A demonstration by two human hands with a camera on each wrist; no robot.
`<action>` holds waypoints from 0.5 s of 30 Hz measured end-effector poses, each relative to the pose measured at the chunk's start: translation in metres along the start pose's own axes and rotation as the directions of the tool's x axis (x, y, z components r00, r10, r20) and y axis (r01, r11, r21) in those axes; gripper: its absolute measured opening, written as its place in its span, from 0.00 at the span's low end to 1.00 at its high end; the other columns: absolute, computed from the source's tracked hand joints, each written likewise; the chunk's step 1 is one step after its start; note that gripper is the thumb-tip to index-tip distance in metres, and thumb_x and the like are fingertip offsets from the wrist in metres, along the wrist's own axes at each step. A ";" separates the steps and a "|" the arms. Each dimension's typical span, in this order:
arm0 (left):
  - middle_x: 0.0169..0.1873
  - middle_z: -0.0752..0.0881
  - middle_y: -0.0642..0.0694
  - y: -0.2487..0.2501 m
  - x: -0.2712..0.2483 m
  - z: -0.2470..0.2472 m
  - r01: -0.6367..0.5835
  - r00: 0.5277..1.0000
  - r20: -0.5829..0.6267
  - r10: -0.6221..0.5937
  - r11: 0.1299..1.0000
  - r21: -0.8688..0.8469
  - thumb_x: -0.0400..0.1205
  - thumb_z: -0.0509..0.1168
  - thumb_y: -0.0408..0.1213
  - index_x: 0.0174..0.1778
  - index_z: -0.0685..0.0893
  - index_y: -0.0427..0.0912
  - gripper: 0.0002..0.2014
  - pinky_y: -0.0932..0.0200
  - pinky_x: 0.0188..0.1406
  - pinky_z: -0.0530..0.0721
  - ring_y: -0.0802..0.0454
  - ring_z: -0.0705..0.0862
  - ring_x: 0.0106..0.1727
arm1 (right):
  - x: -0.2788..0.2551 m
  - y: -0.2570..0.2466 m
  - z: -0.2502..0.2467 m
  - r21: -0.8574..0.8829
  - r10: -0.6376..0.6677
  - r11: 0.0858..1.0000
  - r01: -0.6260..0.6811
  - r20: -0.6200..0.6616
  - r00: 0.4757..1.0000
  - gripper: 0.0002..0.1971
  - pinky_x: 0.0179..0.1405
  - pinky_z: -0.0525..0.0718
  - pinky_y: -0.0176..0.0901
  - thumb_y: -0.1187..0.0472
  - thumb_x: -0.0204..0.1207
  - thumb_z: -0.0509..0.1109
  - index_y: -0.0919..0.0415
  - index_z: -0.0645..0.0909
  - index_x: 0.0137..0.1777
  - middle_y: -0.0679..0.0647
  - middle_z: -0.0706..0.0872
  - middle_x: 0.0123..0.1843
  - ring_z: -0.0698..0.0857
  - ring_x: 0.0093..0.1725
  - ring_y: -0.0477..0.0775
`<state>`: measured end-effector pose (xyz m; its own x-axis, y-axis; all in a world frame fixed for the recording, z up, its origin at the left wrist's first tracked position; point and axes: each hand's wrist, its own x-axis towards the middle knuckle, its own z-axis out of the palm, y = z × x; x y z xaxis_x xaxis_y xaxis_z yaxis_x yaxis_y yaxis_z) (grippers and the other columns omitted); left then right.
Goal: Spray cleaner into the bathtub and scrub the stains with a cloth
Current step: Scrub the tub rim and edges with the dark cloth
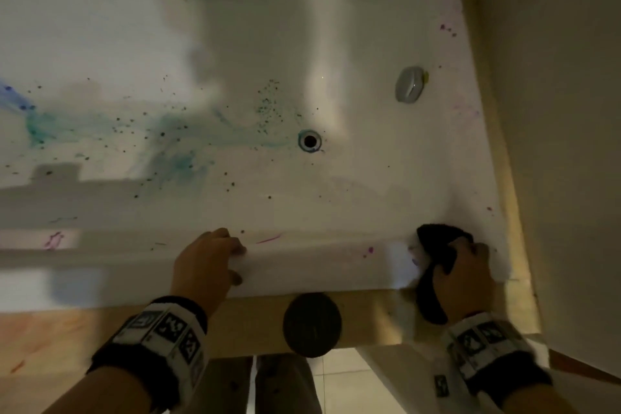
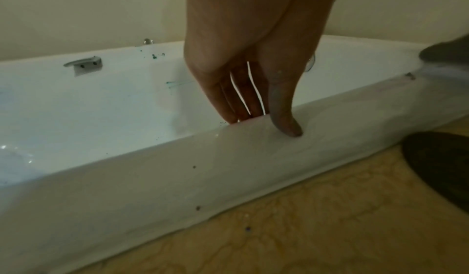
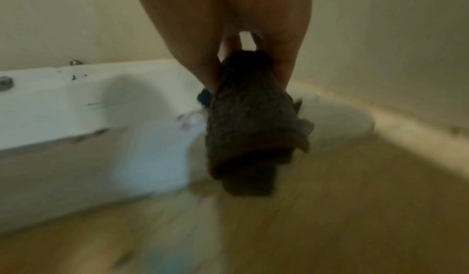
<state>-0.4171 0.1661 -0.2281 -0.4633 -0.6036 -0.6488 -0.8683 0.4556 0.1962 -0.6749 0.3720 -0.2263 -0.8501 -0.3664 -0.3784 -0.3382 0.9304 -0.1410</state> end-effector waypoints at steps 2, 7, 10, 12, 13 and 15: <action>0.58 0.79 0.51 0.001 0.001 0.001 0.013 1.000 0.002 -0.013 1.000 -0.001 0.75 0.72 0.40 0.66 0.80 0.49 0.22 0.62 0.59 0.74 0.52 0.77 0.62 | -0.015 -0.018 0.015 0.040 0.041 0.998 -0.043 0.043 0.998 0.21 0.57 0.75 0.60 0.70 0.74 0.65 0.72 0.72 0.67 0.71 0.68 0.69 0.76 0.60 0.73; 0.55 0.80 0.52 0.003 0.004 -0.003 0.044 0.999 0.011 -0.044 0.999 -0.019 0.73 0.74 0.42 0.63 0.83 0.50 0.22 0.63 0.54 0.74 0.52 0.79 0.58 | -0.031 -0.081 0.031 0.021 -0.030 0.999 0.027 0.140 0.990 0.23 0.64 0.74 0.55 0.66 0.79 0.61 0.62 0.65 0.74 0.63 0.61 0.75 0.73 0.67 0.68; 0.53 0.81 0.52 0.006 0.007 -0.006 0.061 0.998 0.028 -0.060 0.997 -0.036 0.71 0.75 0.42 0.62 0.83 0.48 0.22 0.63 0.54 0.75 0.52 0.79 0.57 | -0.035 -0.116 0.035 0.020 -0.034 0.999 0.030 0.250 0.968 0.26 0.68 0.73 0.57 0.67 0.79 0.61 0.56 0.61 0.76 0.61 0.56 0.77 0.70 0.70 0.66; 0.54 0.81 0.52 0.006 0.007 -0.007 0.064 0.997 0.036 -0.063 0.997 -0.033 0.71 0.76 0.43 0.62 0.83 0.49 0.23 0.62 0.55 0.75 0.52 0.79 0.57 | -0.035 -0.139 0.036 0.049 -0.072 0.997 0.061 0.277 0.958 0.23 0.68 0.73 0.54 0.66 0.78 0.62 0.57 0.65 0.73 0.60 0.59 0.75 0.74 0.67 0.64; 0.55 0.81 0.52 0.006 0.007 -0.007 0.063 0.997 0.040 -0.062 0.998 -0.024 0.71 0.75 0.44 0.63 0.83 0.49 0.23 0.62 0.55 0.75 0.52 0.79 0.57 | -0.033 -0.149 0.038 0.082 -0.110 0.993 0.090 0.290 0.951 0.21 0.66 0.73 0.51 0.66 0.77 0.62 0.58 0.67 0.70 0.60 0.62 0.73 0.76 0.65 0.63; 0.56 0.80 0.52 0.005 0.006 -0.007 0.052 0.998 0.042 -0.052 0.999 -0.002 0.72 0.74 0.45 0.65 0.82 0.51 0.24 0.63 0.55 0.74 0.52 0.79 0.59 | -0.025 -0.166 0.039 0.212 -0.197 0.968 0.137 0.299 0.934 0.16 0.61 0.75 0.47 0.67 0.77 0.62 0.62 0.73 0.65 0.61 0.70 0.66 0.79 0.59 0.63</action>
<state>-0.4255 0.1603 -0.2258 -0.4097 -0.5986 -0.6884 -0.8917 0.4220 0.1638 -0.5819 0.2269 -0.2291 -0.6060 -0.5232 -0.5991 -0.3582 0.8520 -0.3817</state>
